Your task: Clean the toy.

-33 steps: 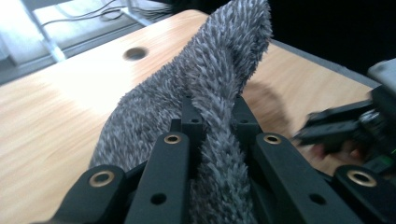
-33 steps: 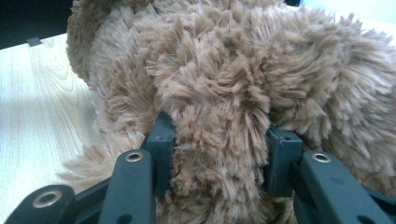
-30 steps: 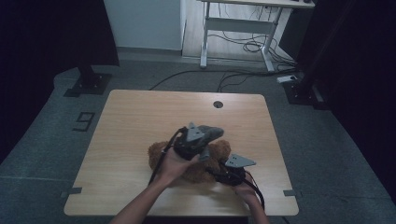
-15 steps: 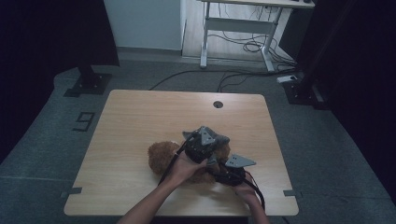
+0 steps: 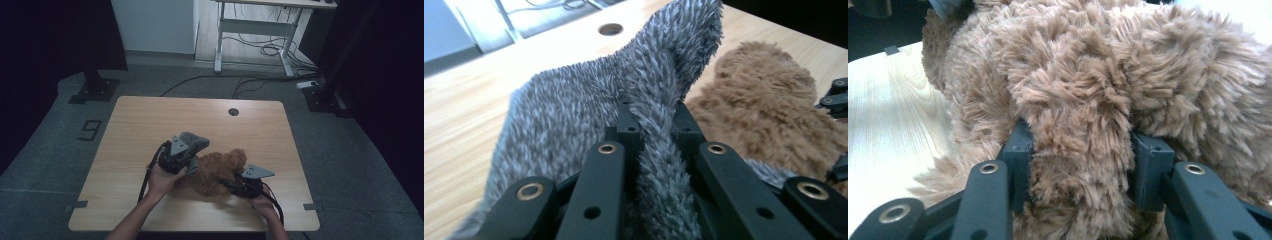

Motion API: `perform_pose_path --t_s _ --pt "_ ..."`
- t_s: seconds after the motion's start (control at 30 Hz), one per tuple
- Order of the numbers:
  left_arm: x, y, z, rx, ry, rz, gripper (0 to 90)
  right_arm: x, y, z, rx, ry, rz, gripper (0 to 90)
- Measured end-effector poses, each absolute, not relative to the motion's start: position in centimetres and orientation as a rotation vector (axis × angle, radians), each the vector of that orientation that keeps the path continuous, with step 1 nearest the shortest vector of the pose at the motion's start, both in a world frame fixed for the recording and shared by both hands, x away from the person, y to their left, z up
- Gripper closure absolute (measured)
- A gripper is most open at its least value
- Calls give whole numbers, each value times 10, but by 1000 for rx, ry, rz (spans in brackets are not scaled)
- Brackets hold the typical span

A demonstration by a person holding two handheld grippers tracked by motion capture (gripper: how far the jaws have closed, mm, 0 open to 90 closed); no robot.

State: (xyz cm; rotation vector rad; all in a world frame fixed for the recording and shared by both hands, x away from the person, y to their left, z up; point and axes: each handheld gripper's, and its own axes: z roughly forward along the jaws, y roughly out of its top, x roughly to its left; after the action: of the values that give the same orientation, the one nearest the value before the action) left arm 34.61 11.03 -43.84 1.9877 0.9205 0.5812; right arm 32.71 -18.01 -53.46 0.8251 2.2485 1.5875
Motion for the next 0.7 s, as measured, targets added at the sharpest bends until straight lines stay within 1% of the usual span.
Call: perform_pose_path --t_s 0.13,0.23,0.3,0.4,0.53,0.7 --pt "348 133 -444 1980 988 604 795 327 -180 -535 834 2245 1592 535" --pt "351 151 -460 1954 1039 531 794 328 -181 -535 830 2247 1595 534" --pt "349 157 -464 1934 1049 521 795 327 -180 -535 823 2250 1594 534" --pt "348 162 -464 1928 1062 545 795 327 -179 -535 826 2248 1591 533" --pt "349 171 -468 1905 1090 529 795 326 -180 -535 823 2251 1587 532" --pt "351 190 -479 1895 1170 520 797 327 -181 -535 824 2254 1588 532"
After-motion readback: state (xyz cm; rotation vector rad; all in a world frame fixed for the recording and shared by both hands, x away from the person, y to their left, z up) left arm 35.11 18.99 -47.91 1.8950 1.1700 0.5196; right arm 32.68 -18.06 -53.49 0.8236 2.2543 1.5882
